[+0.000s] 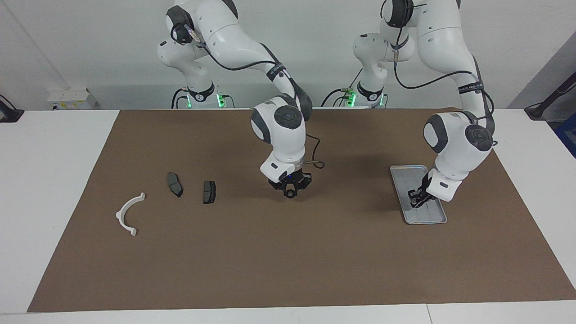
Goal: Place bearing gear from tray to pile
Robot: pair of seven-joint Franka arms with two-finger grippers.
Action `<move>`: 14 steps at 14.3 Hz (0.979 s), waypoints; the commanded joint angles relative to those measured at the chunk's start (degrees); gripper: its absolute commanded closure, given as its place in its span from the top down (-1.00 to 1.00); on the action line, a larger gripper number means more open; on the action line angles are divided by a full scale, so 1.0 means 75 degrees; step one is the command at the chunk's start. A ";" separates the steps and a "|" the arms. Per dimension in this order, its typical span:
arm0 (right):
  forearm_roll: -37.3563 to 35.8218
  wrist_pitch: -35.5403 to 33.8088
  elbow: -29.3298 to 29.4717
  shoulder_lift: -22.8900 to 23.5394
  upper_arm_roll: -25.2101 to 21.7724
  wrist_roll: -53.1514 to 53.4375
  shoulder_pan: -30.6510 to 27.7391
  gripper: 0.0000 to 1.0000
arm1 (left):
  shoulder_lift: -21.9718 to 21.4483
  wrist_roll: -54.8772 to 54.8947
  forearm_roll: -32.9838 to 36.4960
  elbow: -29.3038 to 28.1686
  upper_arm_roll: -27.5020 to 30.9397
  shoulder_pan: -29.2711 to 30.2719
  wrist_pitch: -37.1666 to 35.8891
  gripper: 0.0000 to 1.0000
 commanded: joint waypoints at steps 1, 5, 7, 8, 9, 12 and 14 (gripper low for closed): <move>-0.0028 -0.0530 -0.0065 -0.0654 0.0090 -0.1118 -0.0947 -1.00 | -0.0150 -0.0889 -0.0125 0.0438 0.0065 -0.0470 -0.0796 -1.00; -0.0016 -0.1269 -0.0123 -0.1298 0.0090 -0.3636 -0.2727 -1.00 | -0.0162 -0.2985 -0.0078 0.0708 0.0065 -0.1663 -0.0903 -1.00; -0.0004 -0.1620 -0.0147 -0.1405 0.0090 -0.4703 -0.3548 -1.00 | -0.0092 -0.4052 -0.0055 0.0965 0.0076 -0.2343 -0.0915 -1.00; 0.0007 -0.1738 -0.0240 -0.1463 0.0090 -0.5010 -0.3865 -1.00 | -0.0080 -0.4382 -0.0043 0.1025 0.0076 -0.2636 -0.1008 -1.00; 0.0007 -0.1670 -0.0566 -0.1603 0.0090 -0.5187 -0.4042 -1.00 | -0.0068 -0.4699 -0.0031 0.1083 0.0076 -0.2906 -0.1090 -1.00; -0.0004 -0.0712 -0.1644 -0.1932 0.0078 -0.5423 -0.4277 -1.00 | 0.0292 -0.5823 -0.0020 0.1549 0.0123 -0.3901 -0.1148 -1.00; -0.0004 -0.0288 -0.2114 -0.1956 0.0078 -0.5435 -0.4313 -1.00 | 0.1018 -0.6446 0.0062 0.2265 0.0123 -0.4360 -0.1278 -1.00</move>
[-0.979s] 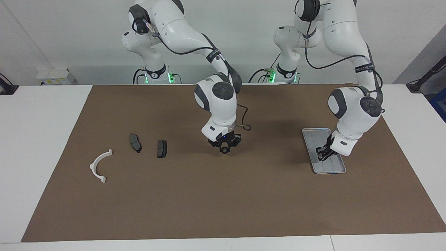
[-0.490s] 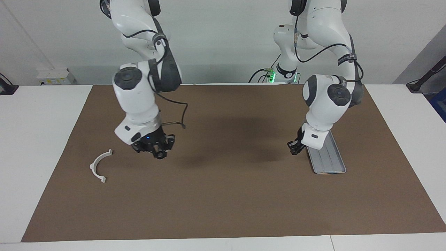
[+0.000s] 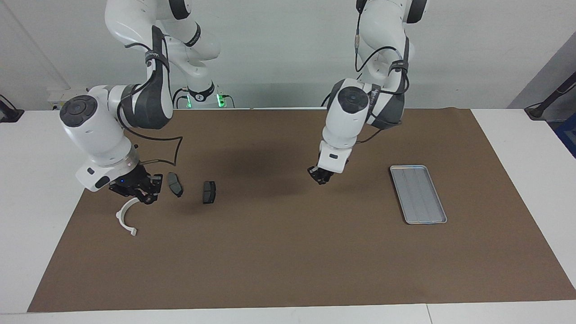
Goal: Place bearing gear from tray to pile
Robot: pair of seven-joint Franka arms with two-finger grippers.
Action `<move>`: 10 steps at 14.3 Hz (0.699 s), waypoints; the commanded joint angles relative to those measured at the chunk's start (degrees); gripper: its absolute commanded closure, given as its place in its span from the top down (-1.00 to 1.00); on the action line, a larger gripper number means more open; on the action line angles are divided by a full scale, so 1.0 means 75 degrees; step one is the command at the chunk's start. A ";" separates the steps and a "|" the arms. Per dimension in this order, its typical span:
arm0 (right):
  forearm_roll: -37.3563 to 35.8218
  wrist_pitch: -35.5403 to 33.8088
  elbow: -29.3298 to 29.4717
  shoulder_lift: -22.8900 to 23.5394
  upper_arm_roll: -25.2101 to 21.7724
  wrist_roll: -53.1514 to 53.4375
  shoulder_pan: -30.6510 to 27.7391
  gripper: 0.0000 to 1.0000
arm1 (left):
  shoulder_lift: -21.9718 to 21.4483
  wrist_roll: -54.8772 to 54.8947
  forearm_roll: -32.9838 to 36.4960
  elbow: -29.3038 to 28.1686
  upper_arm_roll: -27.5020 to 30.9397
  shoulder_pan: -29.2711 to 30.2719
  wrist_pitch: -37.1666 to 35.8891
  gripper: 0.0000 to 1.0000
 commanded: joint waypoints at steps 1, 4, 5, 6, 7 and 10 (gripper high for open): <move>-0.0003 0.0542 -0.0993 -0.0405 0.0122 -0.0149 -0.0114 -1.00 | 0.1030 -0.0679 0.0141 0.1013 0.0170 -0.0517 -0.0224 -1.00; -0.0014 0.1023 -0.1299 -0.0382 0.0122 -0.0173 -0.0137 -1.00 | 0.1394 -0.0739 0.0142 0.1073 0.0146 -0.0635 0.0292 -1.00; -0.0014 0.1047 -0.1311 -0.0324 0.0122 -0.0184 -0.0172 -1.00 | 0.1709 -0.0762 0.0142 0.1212 0.0158 -0.0682 0.0316 -1.00; -0.0014 0.1093 -0.1393 -0.0289 0.0122 -0.0266 -0.0219 -1.00 | 0.1840 -0.0832 0.0142 0.1364 0.0146 -0.0740 0.0351 -1.00; -0.0014 0.1407 -0.1486 -0.0230 0.0122 -0.0359 -0.0231 -1.00 | 0.1852 -0.0891 0.0119 0.1377 0.0146 -0.0752 0.0409 -1.00; -0.0014 0.1925 -0.1722 -0.0055 0.0122 -0.0466 -0.0313 -1.00 | 0.1981 -0.0915 0.0118 0.1296 0.0134 -0.0834 0.0714 -1.00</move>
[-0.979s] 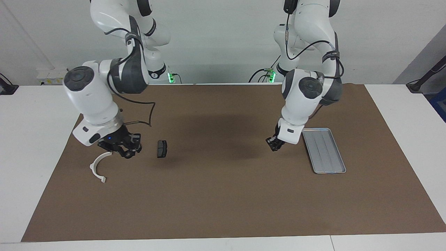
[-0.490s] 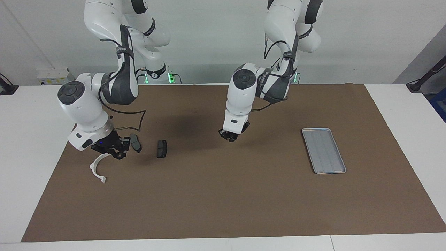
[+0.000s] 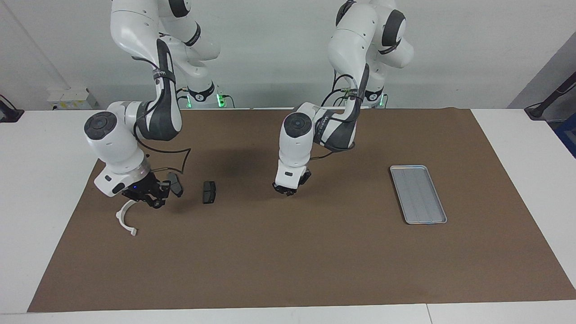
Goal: Place bearing gear from tray to pile
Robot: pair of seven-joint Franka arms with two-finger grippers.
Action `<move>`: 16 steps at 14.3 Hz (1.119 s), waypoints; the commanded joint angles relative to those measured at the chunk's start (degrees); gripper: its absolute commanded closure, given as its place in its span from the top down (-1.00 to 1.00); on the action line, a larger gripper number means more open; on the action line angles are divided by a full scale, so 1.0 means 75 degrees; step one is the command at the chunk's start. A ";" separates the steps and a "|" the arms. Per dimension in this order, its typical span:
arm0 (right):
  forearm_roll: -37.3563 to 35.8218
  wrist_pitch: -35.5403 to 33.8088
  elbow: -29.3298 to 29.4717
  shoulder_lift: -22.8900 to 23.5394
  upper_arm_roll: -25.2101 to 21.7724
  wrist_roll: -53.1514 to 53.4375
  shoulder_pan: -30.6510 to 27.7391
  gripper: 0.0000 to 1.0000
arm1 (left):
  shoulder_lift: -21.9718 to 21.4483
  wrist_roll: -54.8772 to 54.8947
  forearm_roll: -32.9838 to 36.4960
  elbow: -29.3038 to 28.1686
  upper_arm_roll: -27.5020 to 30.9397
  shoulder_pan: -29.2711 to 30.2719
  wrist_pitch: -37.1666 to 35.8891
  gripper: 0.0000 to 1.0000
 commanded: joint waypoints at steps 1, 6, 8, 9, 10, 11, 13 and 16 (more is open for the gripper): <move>-0.0011 0.0357 -0.0271 0.0054 0.0114 -0.0231 -0.0196 -1.00 | 0.0258 -0.0187 0.0066 0.0159 0.0121 -0.0232 0.0160 -1.00; -0.0011 0.0743 -0.0294 0.0335 0.0114 -0.0278 -0.0219 -1.00 | 0.0235 -0.0257 0.0066 -0.0227 0.0121 -0.0244 0.0593 -1.00; -0.0011 0.0989 -0.0306 0.0511 0.0114 -0.0278 -0.0219 -1.00 | 0.0223 -0.0257 0.0078 -0.0275 0.0121 -0.0244 0.0629 -1.00; -0.0011 0.1013 -0.0306 0.0546 0.0114 -0.0278 -0.0219 -1.00 | 0.0223 -0.0257 0.0078 -0.0275 0.0121 -0.0244 0.0652 -1.00; -0.0011 0.1014 -0.0306 0.0558 0.0114 -0.0278 -0.0219 -1.00 | 0.0223 -0.0257 0.0078 -0.0298 0.0121 -0.0232 0.0652 -1.00; -0.0011 0.1014 -0.0306 0.0558 0.0114 -0.0278 -0.0219 -1.00 | 0.0223 -0.0257 0.0078 -0.0298 0.0121 -0.0221 0.0687 -1.00; -0.0011 0.1014 -0.0318 0.0558 0.0114 -0.0266 -0.0219 -1.00 | 0.0223 -0.0257 0.0089 -0.0321 0.0121 -0.0220 0.0699 -1.00; -0.0011 0.1014 -0.0318 0.0558 0.0114 -0.0243 -0.0207 -0.85 | 0.0223 -0.0257 0.0089 -0.0345 0.0121 -0.0220 0.0699 -1.00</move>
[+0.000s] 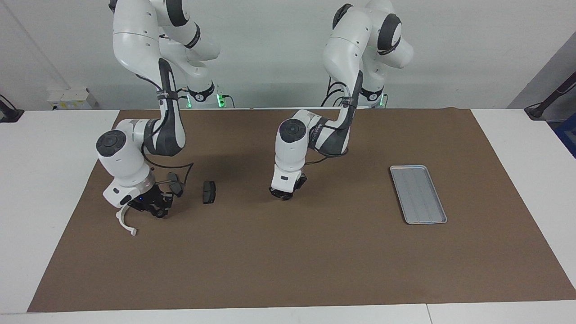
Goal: Place bearing gear from tray to pile
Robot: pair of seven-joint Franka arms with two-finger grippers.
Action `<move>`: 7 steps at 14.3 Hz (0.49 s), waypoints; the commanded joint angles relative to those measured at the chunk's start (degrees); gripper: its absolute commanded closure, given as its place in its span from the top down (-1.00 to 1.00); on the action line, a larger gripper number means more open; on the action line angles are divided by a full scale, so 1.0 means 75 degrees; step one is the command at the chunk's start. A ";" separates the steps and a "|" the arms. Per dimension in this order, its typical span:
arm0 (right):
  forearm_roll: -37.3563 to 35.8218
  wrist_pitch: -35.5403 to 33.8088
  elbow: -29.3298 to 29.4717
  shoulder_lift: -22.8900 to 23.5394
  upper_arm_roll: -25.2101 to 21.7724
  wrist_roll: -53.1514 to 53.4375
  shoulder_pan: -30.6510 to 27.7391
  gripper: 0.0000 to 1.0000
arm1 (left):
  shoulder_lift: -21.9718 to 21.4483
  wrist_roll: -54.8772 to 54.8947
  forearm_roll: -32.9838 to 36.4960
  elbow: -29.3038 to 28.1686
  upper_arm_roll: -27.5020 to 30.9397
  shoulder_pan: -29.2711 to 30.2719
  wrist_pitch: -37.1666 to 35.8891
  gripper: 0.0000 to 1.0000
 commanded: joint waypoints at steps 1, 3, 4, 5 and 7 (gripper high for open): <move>-0.0011 0.0124 -0.0079 -0.0043 0.0110 -0.0169 -0.0140 -0.84 | -0.0023 -0.0138 0.0101 -0.0166 0.0082 -0.0074 0.0179 -1.00; -0.0011 0.0124 -0.0079 0.0016 0.0110 -0.0169 -0.0152 -0.84 | -0.0035 -0.0138 0.0089 -0.0236 0.0082 -0.0086 0.0249 -1.00; -0.0011 0.0124 -0.0079 0.0028 0.0110 -0.0169 -0.0141 -0.84 | -0.0035 -0.0138 0.0089 -0.0225 0.0093 -0.0086 0.0261 -1.00; -0.0011 0.0124 -0.0079 0.0028 0.0110 -0.0169 -0.0140 -0.84 | -0.0035 -0.0138 0.0089 -0.0225 0.0094 -0.0086 0.0261 -1.00; -0.0011 0.0124 -0.0068 0.0075 0.0110 -0.0169 -0.0140 -0.84 | -0.0047 -0.0173 0.0078 -0.0225 0.0105 -0.0097 0.0226 -0.25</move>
